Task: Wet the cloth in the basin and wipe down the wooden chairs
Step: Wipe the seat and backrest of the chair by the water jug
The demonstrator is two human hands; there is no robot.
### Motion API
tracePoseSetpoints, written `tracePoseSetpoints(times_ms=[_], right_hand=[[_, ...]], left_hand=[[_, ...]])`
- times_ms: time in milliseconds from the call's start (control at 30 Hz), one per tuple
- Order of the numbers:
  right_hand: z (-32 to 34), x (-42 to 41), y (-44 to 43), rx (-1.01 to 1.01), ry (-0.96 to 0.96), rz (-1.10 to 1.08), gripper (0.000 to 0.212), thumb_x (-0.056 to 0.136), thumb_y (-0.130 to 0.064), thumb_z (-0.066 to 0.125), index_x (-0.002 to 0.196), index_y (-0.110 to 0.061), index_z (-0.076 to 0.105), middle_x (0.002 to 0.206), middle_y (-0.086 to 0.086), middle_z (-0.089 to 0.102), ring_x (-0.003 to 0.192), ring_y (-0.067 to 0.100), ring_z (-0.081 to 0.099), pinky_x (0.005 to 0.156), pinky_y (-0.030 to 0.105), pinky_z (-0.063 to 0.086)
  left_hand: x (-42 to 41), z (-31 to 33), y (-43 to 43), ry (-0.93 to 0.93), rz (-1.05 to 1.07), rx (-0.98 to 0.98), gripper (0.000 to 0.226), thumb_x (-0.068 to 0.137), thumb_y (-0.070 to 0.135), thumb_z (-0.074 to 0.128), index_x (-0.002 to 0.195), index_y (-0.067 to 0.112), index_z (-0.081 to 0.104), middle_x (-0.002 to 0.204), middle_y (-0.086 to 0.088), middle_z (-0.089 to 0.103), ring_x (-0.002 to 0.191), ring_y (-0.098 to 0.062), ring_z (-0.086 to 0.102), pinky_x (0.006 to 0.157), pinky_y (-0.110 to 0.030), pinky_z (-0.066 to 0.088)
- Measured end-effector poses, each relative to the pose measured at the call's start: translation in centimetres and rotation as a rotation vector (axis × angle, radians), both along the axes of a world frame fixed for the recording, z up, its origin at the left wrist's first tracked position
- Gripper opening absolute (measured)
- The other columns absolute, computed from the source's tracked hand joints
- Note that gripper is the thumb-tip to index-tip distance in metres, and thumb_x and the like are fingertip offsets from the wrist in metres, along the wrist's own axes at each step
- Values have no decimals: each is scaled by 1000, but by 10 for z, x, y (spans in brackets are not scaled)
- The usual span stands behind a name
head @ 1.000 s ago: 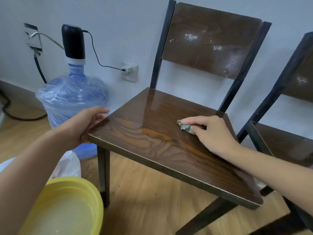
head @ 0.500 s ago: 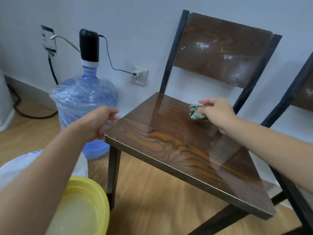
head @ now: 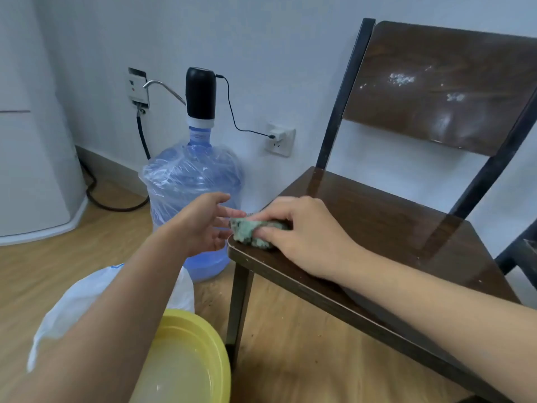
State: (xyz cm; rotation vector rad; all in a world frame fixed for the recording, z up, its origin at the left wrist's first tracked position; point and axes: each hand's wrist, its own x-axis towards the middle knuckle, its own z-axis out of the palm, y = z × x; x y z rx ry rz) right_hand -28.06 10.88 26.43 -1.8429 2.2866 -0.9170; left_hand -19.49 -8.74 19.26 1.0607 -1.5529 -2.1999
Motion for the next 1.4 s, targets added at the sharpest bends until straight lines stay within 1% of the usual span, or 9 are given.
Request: tracePoseSetpoints(times_ms=[67, 200, 367, 600, 800, 933, 1067, 1200, 1400], right_hand=[[4, 9, 32, 37, -27, 121, 22, 89, -16, 75, 108, -25, 81, 98, -10, 74, 93, 5, 68, 84, 20, 52], [38, -1, 66, 228, 37, 319, 24, 88, -5, 74, 104, -21, 82, 100, -9, 76, 97, 7, 71, 86, 20, 54], [26, -11, -15, -9, 58, 60, 21, 89, -10, 72, 104, -20, 82, 91, -10, 72, 91, 6, 64, 88, 24, 47], [27, -6, 41, 190, -15, 255, 24, 89, -8, 72, 107, -21, 81, 107, -3, 77, 100, 6, 68, 96, 23, 50], [51, -169, 96, -117, -40, -589, 24, 92, -5, 69, 112, -12, 79, 106, 9, 79, 95, 14, 65, 80, 18, 47], [15, -201, 142, 60, -19, -810, 22, 95, -7, 65, 113, -11, 78, 115, 13, 76, 97, 17, 59, 90, 23, 43], [2, -144, 143, 35, 66, -681, 25, 95, -13, 66, 113, -25, 78, 118, -3, 74, 103, 11, 59, 92, 24, 46], [-4, -63, 118, -16, 73, -410, 27, 91, -11, 68, 112, -24, 80, 108, -8, 75, 101, 8, 64, 83, -2, 37], [32, 1, 141, 231, 2, 134, 26, 94, -5, 67, 113, -18, 79, 107, -5, 74, 100, 6, 67, 90, 21, 54]], left_hand=[[4, 6, 3, -35, -45, -32, 54, 96, 46, 49, 112, 1, 74, 109, -18, 70, 96, -33, 59, 92, -42, 46], [15, 19, 10, -76, -156, -98, 50, 96, 49, 51, 107, 6, 75, 92, -11, 73, 73, -24, 64, 72, -35, 50], [17, 28, 15, -53, -86, -124, 43, 96, 47, 52, 105, 7, 68, 92, -13, 68, 73, -25, 64, 75, -38, 51], [-3, 41, 36, -134, -98, -197, 39, 95, 44, 57, 103, 8, 72, 70, -7, 59, 67, -22, 52, 65, -34, 44], [-16, 59, 54, -232, -133, -401, 31, 95, 41, 59, 99, 13, 71, 93, -5, 65, 87, -24, 57, 90, -39, 45], [-16, 63, 55, -281, -145, -473, 31, 95, 41, 59, 104, 15, 73, 104, -8, 69, 92, -26, 62, 97, -44, 47], [-14, 63, 55, -263, -142, -465, 32, 95, 41, 59, 107, 14, 72, 104, -9, 69, 95, -28, 62, 96, -44, 46], [-17, 65, 64, -253, -99, -472, 28, 95, 37, 59, 102, 13, 72, 102, -10, 69, 89, -26, 62, 95, -43, 46], [-16, 64, 70, -223, -54, -560, 19, 92, 30, 62, 90, 15, 74, 96, -8, 74, 84, -26, 66, 77, -37, 51]])
